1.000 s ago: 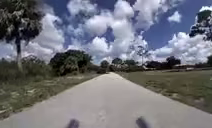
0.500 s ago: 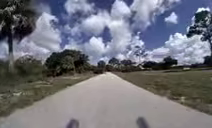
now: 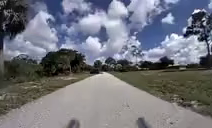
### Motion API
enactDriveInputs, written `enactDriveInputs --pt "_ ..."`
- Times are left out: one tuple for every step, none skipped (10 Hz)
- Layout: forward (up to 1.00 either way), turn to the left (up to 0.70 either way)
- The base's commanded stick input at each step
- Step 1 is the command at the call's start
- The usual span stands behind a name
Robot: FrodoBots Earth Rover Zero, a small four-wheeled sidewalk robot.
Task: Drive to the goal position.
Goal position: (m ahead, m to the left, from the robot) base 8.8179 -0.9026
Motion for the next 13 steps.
enactDriveInputs --pt "0.7 0.0" --pt "0.7 0.0" --pt "0.7 0.0" --pt "0.7 0.0" --pt "0.7 0.0" --pt "0.7 0.0" --pt "0.7 0.0" --pt "0.7 0.0" --pt "0.7 0.0" --pt "0.7 0.0" --pt "0.7 0.0" --pt "0.7 0.0" --pt "0.7 0.0"
